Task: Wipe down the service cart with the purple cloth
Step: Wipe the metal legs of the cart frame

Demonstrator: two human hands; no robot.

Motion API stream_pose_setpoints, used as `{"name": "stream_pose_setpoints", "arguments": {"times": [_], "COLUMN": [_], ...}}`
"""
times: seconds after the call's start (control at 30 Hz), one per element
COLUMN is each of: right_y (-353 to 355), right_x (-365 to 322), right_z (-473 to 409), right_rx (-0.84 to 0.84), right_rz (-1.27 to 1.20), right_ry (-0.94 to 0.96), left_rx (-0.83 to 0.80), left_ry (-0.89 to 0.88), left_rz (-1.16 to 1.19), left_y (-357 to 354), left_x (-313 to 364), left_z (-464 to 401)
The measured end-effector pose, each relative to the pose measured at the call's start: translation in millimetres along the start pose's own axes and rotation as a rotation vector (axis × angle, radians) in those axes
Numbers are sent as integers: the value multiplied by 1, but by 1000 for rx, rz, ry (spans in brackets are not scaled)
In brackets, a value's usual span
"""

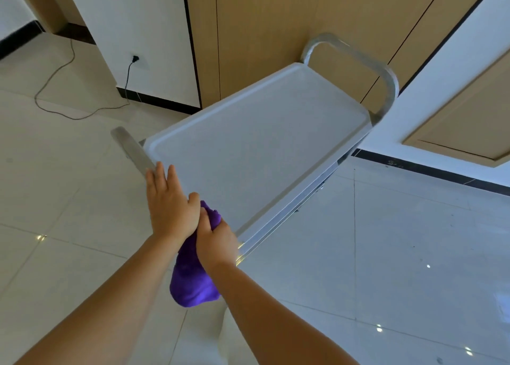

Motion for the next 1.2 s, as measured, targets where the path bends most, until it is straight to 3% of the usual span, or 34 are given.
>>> {"name": "stream_pose_setpoints", "arguments": {"times": [0.3,0.7,0.83,0.97,1.1,1.2], "right_y": [-69,-136,-132,-125,-112,-81], "right_x": [-54,-134,-168,-194,-194,-182], "right_z": [-29,-68,-95,-129,-169,-189], "right_rx": [-234,-354,-223,-79,45,249], "right_rz": [-149,-165,-158,-93,52,312], "right_ry": [-100,-94,-29,33,27,66], "left_rx": [48,-10,-123,-162,-279,-449], "left_ry": [237,155,133,-67,-213,-267], "left_rz": [-25,-104,-300,-396,-248,-174], "left_y": [31,57,53,42,-4,-45], "left_x": [-59,-122,-129,-115,-105,-113], "left_z": [-51,-140,-182,-222,-218,-192]}}
Point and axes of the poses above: each hand's wrist, its own z-axis away from the middle knuckle, its own y-axis out of the back of the hand, x = y × z, the point moved 7 cm from there along -z, towards the middle knuckle, and after that the axes turned 13 degrees about -y, right-handed, at the moved point
